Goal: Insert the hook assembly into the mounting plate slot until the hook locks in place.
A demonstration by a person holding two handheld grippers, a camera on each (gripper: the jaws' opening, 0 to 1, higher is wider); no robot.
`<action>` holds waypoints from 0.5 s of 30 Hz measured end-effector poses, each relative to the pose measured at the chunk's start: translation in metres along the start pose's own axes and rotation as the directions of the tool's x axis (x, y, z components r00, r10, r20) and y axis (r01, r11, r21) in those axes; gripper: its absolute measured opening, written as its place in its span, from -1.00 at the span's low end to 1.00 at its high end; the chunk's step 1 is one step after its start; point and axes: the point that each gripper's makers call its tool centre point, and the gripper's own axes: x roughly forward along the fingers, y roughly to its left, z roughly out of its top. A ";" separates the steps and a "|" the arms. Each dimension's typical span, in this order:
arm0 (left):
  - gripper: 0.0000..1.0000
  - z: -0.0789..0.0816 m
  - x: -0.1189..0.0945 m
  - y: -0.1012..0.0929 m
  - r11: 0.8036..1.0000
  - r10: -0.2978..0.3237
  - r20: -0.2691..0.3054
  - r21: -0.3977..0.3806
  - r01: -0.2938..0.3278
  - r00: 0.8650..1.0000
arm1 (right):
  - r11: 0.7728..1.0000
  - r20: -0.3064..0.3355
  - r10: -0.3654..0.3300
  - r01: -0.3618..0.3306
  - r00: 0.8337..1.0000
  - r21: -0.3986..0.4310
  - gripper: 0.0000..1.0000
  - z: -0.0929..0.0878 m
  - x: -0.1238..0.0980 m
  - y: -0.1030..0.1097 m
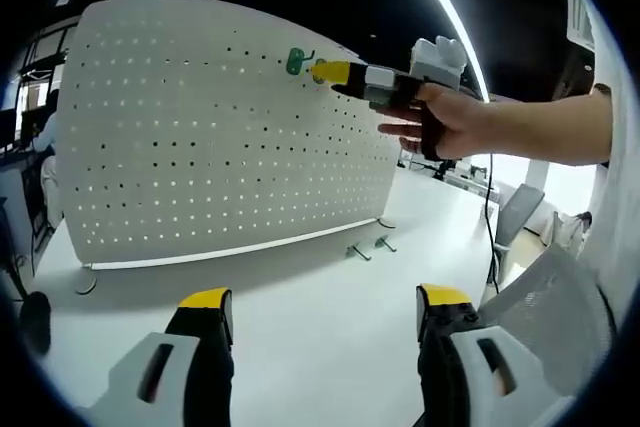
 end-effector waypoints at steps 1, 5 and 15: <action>0.54 0.000 0.000 0.000 1.000 0.000 0.000 0.000 0.000 1.000 | 1.000 -0.001 0.002 -0.002 1.000 -0.006 0.25 0.000 0.000 0.000; 0.54 0.000 0.000 -0.001 1.000 -0.002 -0.004 0.001 0.002 1.000 | 0.999 0.001 0.031 -0.031 1.000 -0.016 0.25 0.000 -0.001 0.000; 0.54 0.000 0.000 0.000 1.000 -0.001 -0.003 0.001 0.001 1.000 | 0.997 -0.032 0.079 -0.080 0.996 -0.024 0.25 -0.020 -0.029 0.001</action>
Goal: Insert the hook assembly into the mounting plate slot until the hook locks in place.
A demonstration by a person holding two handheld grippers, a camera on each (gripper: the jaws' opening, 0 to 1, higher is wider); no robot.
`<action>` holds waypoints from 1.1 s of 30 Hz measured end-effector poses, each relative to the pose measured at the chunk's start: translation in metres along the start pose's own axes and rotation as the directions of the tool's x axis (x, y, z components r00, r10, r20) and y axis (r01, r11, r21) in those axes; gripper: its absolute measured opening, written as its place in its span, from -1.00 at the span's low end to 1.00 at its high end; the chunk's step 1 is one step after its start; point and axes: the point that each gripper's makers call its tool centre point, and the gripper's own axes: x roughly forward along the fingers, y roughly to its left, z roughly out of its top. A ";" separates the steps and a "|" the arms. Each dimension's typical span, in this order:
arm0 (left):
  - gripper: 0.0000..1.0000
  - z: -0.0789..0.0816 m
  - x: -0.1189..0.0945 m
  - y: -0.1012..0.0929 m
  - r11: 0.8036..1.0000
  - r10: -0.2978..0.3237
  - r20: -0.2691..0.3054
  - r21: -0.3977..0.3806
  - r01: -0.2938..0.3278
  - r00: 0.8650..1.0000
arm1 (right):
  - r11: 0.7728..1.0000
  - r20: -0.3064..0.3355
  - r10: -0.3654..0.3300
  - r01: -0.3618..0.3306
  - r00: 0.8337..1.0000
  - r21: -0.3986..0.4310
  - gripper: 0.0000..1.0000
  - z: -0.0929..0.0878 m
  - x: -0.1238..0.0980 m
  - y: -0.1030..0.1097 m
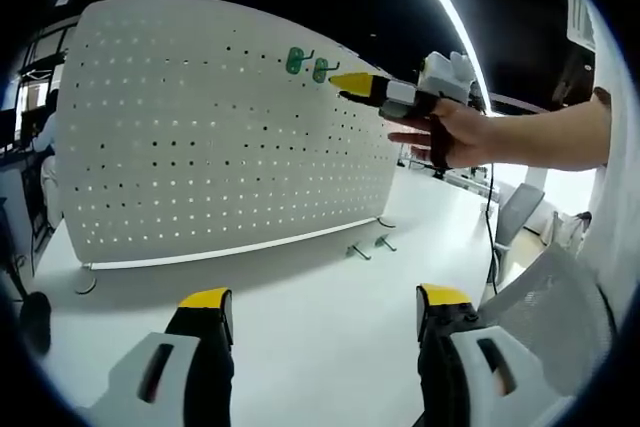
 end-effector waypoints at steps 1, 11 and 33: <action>0.54 0.000 0.000 0.000 1.000 0.000 -0.001 0.000 0.000 1.000 | 1.000 -0.003 0.002 -0.002 1.000 0.003 0.26 -0.003 -0.004 0.001; 0.54 -0.001 0.001 0.000 1.000 -0.001 -0.005 0.006 0.001 1.000 | 1.000 -0.078 0.007 -0.005 0.997 0.018 0.30 -0.042 -0.046 0.006; 0.54 0.000 0.001 -0.002 1.000 -0.005 -0.010 0.011 0.005 1.000 | 0.998 -0.193 -0.014 0.026 0.981 0.061 0.36 -0.096 -0.116 0.010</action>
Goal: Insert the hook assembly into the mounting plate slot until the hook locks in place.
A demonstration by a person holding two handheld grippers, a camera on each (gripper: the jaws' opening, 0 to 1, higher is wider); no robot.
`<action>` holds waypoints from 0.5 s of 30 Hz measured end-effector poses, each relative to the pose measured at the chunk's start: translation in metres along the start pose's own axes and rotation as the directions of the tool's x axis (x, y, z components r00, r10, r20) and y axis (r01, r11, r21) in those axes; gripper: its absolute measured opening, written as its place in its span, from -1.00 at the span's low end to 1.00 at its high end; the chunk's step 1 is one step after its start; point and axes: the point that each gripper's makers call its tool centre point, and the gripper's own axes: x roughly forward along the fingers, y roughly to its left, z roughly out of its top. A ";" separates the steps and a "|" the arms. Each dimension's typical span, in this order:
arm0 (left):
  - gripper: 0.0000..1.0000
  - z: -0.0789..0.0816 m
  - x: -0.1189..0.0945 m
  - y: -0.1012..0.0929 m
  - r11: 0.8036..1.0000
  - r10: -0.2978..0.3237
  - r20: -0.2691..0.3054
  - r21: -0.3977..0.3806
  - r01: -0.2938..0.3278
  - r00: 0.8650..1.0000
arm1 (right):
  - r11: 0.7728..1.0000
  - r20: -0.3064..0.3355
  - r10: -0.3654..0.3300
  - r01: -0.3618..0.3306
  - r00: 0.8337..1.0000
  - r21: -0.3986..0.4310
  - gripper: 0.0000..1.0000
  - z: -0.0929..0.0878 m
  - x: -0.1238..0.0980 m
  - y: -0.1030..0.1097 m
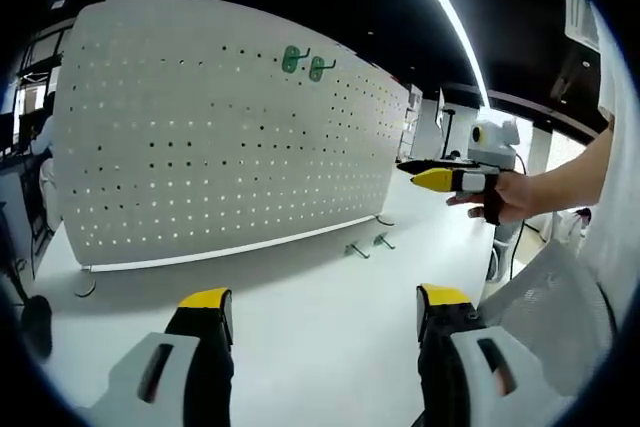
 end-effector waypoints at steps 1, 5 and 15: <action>0.54 0.000 0.000 0.000 1.000 0.000 0.000 0.000 0.000 1.000 | 1.000 -0.012 -0.003 0.003 1.000 -0.005 0.36 -0.004 -0.003 -0.001; 0.54 0.000 0.000 0.000 1.000 0.000 -0.001 0.001 0.000 1.000 | 1.000 -0.029 -0.009 0.010 1.000 0.001 0.39 -0.014 -0.013 -0.002; 0.55 -0.001 0.000 0.000 1.000 -0.003 -0.004 0.004 0.003 1.000 | 0.999 -0.070 -0.031 0.033 0.997 0.019 0.43 -0.034 -0.035 -0.005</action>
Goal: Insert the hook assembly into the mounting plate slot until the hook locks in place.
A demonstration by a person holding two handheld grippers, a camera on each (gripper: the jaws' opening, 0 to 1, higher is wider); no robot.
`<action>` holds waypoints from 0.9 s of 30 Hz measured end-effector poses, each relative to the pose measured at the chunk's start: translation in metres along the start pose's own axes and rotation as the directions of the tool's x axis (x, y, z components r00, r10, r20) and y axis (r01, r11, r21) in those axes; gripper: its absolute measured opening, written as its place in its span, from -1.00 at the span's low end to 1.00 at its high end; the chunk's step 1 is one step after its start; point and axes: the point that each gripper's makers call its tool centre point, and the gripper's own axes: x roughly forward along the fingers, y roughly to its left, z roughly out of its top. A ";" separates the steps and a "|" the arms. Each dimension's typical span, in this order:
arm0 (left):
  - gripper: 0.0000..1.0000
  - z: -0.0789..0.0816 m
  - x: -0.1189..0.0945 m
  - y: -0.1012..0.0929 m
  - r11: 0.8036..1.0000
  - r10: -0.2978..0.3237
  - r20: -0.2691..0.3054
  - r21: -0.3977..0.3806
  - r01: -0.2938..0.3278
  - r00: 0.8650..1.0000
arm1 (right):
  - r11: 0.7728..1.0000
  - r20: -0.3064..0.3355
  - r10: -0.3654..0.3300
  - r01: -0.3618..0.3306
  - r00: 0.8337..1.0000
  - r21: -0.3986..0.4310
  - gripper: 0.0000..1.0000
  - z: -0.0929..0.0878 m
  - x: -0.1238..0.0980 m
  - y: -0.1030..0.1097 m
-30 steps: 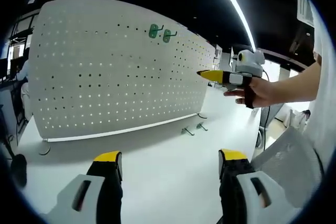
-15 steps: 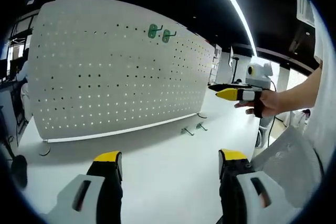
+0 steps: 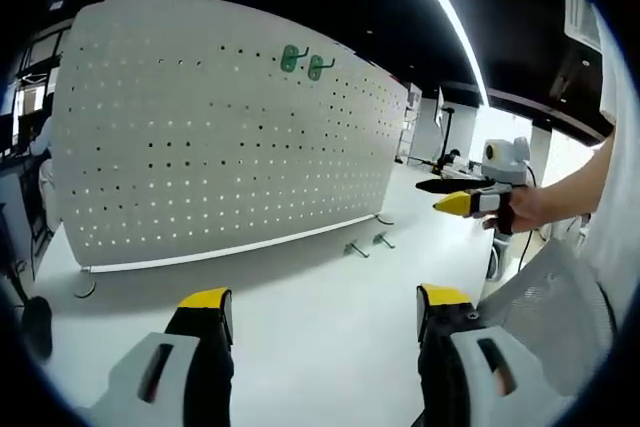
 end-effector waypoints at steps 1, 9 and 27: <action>0.55 0.000 0.000 0.000 1.000 0.000 -0.002 0.000 0.000 1.000 | 1.000 -0.003 0.000 0.000 1.000 0.003 0.43 -0.002 -0.001 0.000; 0.55 -0.001 0.000 0.000 1.000 -0.001 -0.007 -0.001 0.001 1.000 | 1.000 -0.040 -0.010 0.011 0.999 0.018 0.46 -0.019 -0.016 -0.001; 0.55 -0.001 -0.002 0.000 1.000 0.002 -0.008 -0.007 -0.002 1.000 | 0.998 -0.098 -0.022 0.027 0.995 0.052 0.51 -0.047 -0.041 -0.001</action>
